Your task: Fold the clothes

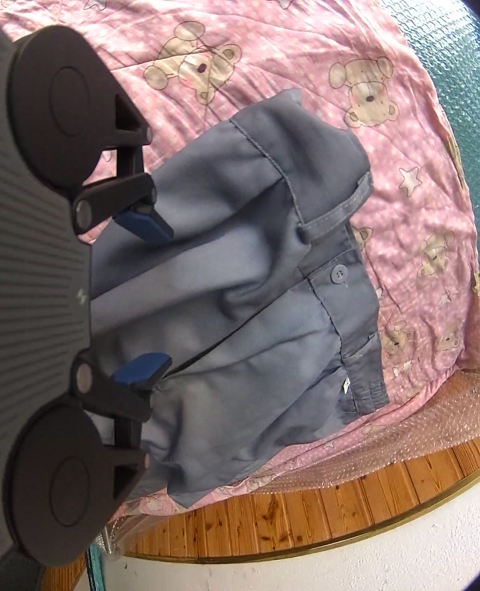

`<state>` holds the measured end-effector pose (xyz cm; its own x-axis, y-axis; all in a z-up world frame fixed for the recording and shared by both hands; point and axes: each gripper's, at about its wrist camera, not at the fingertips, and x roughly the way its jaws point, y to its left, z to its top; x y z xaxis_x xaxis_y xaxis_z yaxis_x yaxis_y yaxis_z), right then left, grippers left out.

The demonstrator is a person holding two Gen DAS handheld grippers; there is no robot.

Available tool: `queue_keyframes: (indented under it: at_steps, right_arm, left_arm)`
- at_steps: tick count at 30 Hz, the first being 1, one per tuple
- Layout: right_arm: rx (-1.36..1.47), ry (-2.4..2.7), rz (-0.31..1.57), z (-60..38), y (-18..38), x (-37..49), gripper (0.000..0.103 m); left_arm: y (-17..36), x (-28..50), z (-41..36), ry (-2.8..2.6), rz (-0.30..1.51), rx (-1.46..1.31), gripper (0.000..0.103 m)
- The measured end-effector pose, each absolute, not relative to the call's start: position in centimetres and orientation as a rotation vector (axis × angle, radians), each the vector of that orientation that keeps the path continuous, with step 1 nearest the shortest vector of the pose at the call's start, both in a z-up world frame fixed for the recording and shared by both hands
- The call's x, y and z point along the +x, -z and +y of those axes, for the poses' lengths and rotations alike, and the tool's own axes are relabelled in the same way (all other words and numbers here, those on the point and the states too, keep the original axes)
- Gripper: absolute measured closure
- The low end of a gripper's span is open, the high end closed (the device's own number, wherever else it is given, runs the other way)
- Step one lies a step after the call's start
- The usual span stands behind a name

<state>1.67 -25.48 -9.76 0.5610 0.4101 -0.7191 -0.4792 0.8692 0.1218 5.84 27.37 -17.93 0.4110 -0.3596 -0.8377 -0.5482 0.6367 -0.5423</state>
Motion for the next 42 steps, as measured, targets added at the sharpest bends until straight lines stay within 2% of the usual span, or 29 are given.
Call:
queue_keyframes:
  at_steps: [4, 6, 7, 8, 9, 10, 13, 16, 19, 21, 22, 24, 26, 27, 28, 29, 31, 33, 34, 35, 36, 38, 42]
  right_arm:
    - [-0.357, -0.899, 0.857, -12.9, 13.4, 0.6, 0.027]
    - [-0.484, -1.008, 0.876, -8.3, 15.4, -0.3, 0.052]
    - [-0.507, -1.016, 0.913, -7.2, 16.5, -0.4, 0.096]
    - [-0.506, -1.010, 0.956, -6.7, 17.4, -0.1, 0.103]
    - [-0.500, -1.001, 0.971, -6.6, 18.0, -0.1, 0.103]
    - [-0.500, -0.990, 0.960, -6.8, 18.0, -0.3, 0.103]
    - [-0.460, -0.949, 0.878, -8.3, 15.6, 0.0, 0.103]
    - [-0.362, -0.938, 0.853, -10.6, 12.4, -0.4, 0.103]
    - [-0.288, -0.928, 0.954, -11.7, 14.0, -0.6, 0.103]
    - [-0.260, -0.888, 1.045, -12.4, 16.3, -0.8, 0.101]
    - [-0.245, -0.853, 1.081, -12.9, 17.0, -0.9, 0.097]
    - [-0.154, -0.794, 1.099, -15.4, 16.7, -1.6, 0.087]
    - [-0.014, -0.703, 1.096, -19.2, 15.8, -2.0, 0.047]
    - [0.060, -0.653, 1.092, -21.3, 15.3, -2.1, 0.043]
    - [0.139, -0.590, 1.092, -24.1, 15.0, -2.3, 0.042]
    - [0.221, -0.516, 1.092, -27.3, 15.1, -2.5, 0.042]
    - [0.403, -0.319, 1.072, -33.6, 15.6, -3.4, 0.042]
    - [0.592, -0.092, 1.024, -40.3, 16.8, -5.3, 0.042]
    - [0.694, 0.026, 0.991, -43.9, 17.4, -6.5, 0.042]
    - [0.785, 0.139, 0.945, -47.1, 18.0, -7.9, 0.042]
    - [0.864, 0.245, 0.888, -50.1, 18.6, -9.3, 0.042]
    - [0.982, 0.414, 0.789, -55.3, 19.6, -11.8, 0.042]
    - [1.094, 0.605, 0.644, -62.4, 21.3, -14.2, 0.040]
  left_arm:
    - [18.5, 7.3, 27.0, -0.151, 1.223, -0.903, 0.035]
    - [19.1, 8.4, 26.6, -0.159, 1.256, -0.883, 0.034]
    - [19.7, 9.0, 26.2, -0.174, 1.281, -0.866, 0.038]
    - [19.2, 9.3, 25.8, -0.154, 1.263, -0.856, 0.067]
    - [18.0, 9.4, 25.3, -0.110, 1.213, -0.850, 0.089]
    - [16.8, 9.5, 24.9, -0.066, 1.164, -0.843, 0.102]
    - [13.1, 9.7, 23.5, 0.063, 1.014, -0.821, 0.102]
    - [6.7, 2.5, 24.3, 0.225, 0.775, -0.740, 0.102]
    - [13.0, -2.8, 27.4, 0.101, 0.919, -0.825, 0.101]
    - [17.8, -3.5, 28.3, -0.013, 1.024, -0.849, 0.101]
    - [19.4, -3.5, 28.4, -0.048, 1.056, -0.842, 0.097]
    - [20.7, -3.4, 28.6, -0.085, 1.083, -0.820, 0.083]
    - [20.3, -3.4, 28.6, -0.148, 1.064, -0.755, 0.058]
    - [19.9, -3.6, 28.8, -0.170, 1.045, -0.735, 0.052]
    - [19.6, -3.6, 29.2, -0.193, 1.029, -0.729, 0.042]
    - [19.7, -3.4, 29.8, -0.213, 1.018, -0.741, 0.037]
    - [20.3, -3.1, 31.1, -0.245, 1.001, -0.782, 0.038]
    - [21.2, -2.4, 31.6, -0.245, 0.990, -0.795, 0.045]
    - [21.3, -2.1, 31.5, -0.241, 0.984, -0.781, 0.058]
    - [21.3, -1.7, 31.5, -0.231, 0.979, -0.759, 0.081]
    - [21.1, -1.5, 31.4, -0.223, 0.969, -0.750, 0.092]
    - [20.6, -1.2, 31.2, -0.219, 0.943, -0.752, 0.096]
    - [20.8, -1.0, 31.1, -0.218, 0.965, -0.750, 0.095]
